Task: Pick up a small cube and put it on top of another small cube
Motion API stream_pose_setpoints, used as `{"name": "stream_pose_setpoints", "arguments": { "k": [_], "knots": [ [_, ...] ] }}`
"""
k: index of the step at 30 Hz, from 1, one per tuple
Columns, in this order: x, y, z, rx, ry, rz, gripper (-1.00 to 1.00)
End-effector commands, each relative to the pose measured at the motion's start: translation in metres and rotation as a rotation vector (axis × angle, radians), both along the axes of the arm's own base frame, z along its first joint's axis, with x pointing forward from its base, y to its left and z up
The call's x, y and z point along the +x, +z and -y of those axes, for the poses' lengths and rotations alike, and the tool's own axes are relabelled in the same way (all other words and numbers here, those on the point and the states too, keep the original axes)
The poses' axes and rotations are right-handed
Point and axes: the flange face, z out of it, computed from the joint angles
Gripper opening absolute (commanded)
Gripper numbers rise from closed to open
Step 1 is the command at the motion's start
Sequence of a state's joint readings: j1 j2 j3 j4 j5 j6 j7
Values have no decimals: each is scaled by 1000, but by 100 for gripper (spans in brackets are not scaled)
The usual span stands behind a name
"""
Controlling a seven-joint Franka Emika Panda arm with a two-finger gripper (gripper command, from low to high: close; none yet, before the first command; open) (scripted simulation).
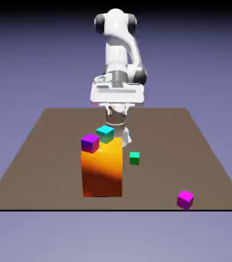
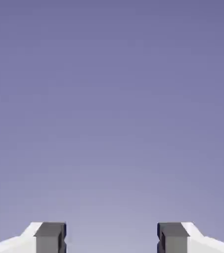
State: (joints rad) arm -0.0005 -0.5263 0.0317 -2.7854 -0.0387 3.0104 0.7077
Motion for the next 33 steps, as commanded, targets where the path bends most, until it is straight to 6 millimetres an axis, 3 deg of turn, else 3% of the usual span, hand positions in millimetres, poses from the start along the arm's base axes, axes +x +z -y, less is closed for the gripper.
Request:
{"name": "stream_pose_setpoints", "arguments": {
  "k": [1, 10, 21, 27, 33],
  "knots": [
    [7, -8, -9, -57, 53, -38, 0],
    [55, -98, -88, -483, 570, -358, 0],
    [72, -204, -179, -822, 1261, -597, 0],
    [74, -242, -227, -949, 1617, -609, 0],
    [81, -259, -270, -1058, 1915, -538, 0]
  ]
}}
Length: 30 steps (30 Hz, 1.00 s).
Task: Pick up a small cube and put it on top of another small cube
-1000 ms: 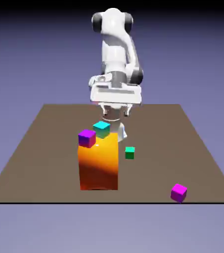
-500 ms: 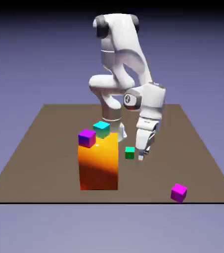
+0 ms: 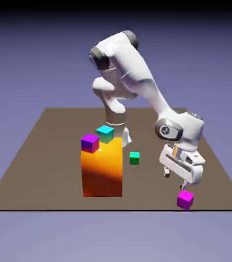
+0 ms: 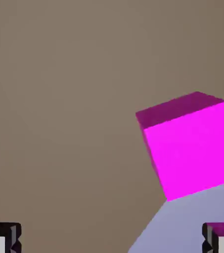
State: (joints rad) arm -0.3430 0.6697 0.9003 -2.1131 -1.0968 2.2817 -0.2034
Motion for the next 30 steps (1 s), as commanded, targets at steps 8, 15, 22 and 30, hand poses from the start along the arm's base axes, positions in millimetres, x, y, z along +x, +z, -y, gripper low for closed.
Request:
{"name": "stream_pose_setpoints", "arguments": {
  "k": [8, 15, 22, 30],
  "knots": [
    [21, -38, -22, 10, 190, -2, 0],
    [16, -9, -25, 8, 191, -2, -100],
    [38, 18, 38, -120, -327, -19, -100],
    [57, 76, 145, -225, -1062, 50, -100]
  ]
}}
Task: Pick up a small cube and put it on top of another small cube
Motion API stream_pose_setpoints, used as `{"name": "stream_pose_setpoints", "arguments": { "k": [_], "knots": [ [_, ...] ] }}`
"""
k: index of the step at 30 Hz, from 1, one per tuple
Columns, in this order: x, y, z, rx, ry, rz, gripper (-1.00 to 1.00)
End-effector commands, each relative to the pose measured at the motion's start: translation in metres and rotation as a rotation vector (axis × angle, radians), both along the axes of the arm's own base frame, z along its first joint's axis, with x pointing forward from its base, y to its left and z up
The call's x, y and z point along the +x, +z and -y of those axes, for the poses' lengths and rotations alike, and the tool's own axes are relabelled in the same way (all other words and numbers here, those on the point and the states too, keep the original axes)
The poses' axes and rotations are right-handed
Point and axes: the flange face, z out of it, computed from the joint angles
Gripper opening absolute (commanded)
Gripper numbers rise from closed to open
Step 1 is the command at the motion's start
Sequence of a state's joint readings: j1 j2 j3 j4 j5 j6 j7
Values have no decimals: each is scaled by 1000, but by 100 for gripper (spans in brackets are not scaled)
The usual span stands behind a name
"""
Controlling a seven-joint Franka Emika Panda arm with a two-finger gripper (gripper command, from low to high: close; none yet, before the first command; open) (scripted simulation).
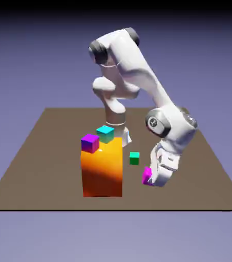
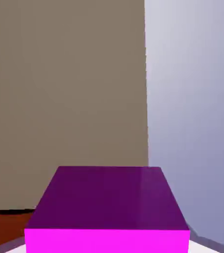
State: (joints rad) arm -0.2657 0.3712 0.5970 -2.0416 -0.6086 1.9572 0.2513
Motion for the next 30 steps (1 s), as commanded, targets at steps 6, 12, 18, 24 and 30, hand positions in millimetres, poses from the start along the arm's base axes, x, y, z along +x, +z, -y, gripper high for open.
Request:
{"name": "stream_pose_setpoints", "arguments": {
  "k": [6, 12, 18, 24, 30],
  "knots": [
    [-4, 72, 70, -18, -549, 113, -100],
    [-27, 140, 146, 22, -1047, 195, -100],
    [-68, 208, 212, 149, -1526, 219, -100],
    [-86, 160, 254, 107, -1574, 227, -100],
    [-90, 140, 253, 107, -1574, 227, 100]
  ]
}}
